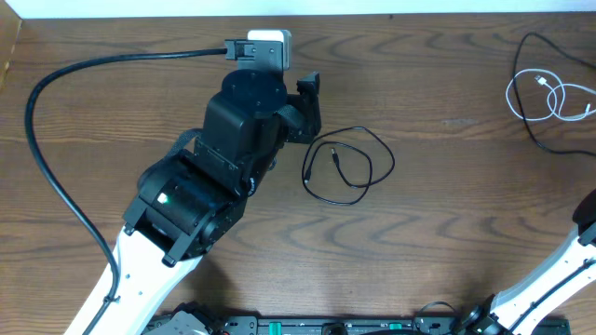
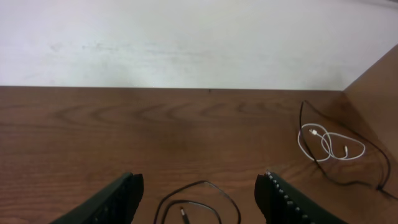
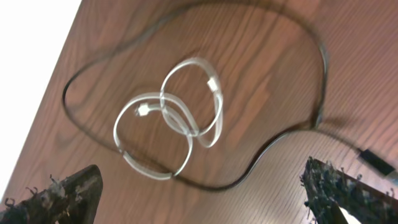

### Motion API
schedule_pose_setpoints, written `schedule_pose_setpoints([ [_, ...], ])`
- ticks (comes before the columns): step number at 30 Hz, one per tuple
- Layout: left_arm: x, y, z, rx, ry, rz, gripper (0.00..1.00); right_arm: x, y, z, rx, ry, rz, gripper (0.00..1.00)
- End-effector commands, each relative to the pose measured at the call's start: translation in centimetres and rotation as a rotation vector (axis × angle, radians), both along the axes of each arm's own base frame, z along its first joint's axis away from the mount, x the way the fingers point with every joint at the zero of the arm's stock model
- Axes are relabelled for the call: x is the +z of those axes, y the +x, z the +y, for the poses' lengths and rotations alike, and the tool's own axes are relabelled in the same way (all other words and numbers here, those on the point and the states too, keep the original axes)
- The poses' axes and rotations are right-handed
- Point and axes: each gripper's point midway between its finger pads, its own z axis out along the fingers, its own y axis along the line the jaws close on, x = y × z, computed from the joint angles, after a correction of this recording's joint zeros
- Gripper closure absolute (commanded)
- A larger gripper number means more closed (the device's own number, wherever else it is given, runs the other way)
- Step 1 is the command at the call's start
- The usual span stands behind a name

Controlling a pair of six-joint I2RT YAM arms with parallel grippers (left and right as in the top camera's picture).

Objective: Untangle cables

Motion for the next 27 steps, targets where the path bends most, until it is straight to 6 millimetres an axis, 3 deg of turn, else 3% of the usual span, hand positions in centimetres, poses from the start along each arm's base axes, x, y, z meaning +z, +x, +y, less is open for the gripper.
schedule_pose_setpoints([
  [1, -0.4, 0.2, 0.1, 0.001, 0.021, 0.012, 0.37, 5.3, 0.6, 4.7, 0.189, 0.083, -0.158, 0.01],
  [4, -2.6, -0.3, -1.1, -0.094, 0.096, 0.073, 0.37, 6.9, 0.7, 8.5, 0.341, 0.132, -0.201, 0.01],
  [5, -4.5, -0.5, -1.5, -0.121, 0.131, 0.136, 0.37, 7.1, 0.5, 10.5, 0.4, 0.15, -0.191, 0.01],
  [7, -6.5, -0.8, -2.0, -0.164, 0.172, 0.203, 0.37, 6.9, 0.4, 12.1, 0.455, 0.158, -0.167, 0.01],
  [8, -8.8, -1.4, -2.7, -0.232, 0.223, 0.278, 0.37, 6.5, 0.4, 14.3, 0.529, 0.166, -0.135, 0.01],
  [11, -13.4, -1.9, -3.2, -0.309, 0.338, 0.42, 0.37, 5.9, 0.8, 18.0, 0.655, 0.157, -0.089, 0.01],
  [16, -20.3, -1.2, -3.8, -0.41, 0.519, 0.55, 0.37, 5.2, 1.2, 20.4, 0.707, 0.098, -0.015, 0.01],
  [19, -23.7, -0.3, -3.6, -0.437, 0.571, 0.621, 0.27, 4.9, 1.3, 21.5, 0.731, 0.08, 0.014, 0.01],
  [24, -27.2, 1.1, -4.1, -0.582, 0.474, 0.694, 0.2, 4.8, 1.2, 21.9, 0.744, 0.079, 0.023, 0.01],
  [27, -29.5, 3.5, -2.4, -0.579, 0.461, 0.707, 0.2, 4.8, 1.2, 22.0, 0.749, 0.079, 0.023, 0.01],
])
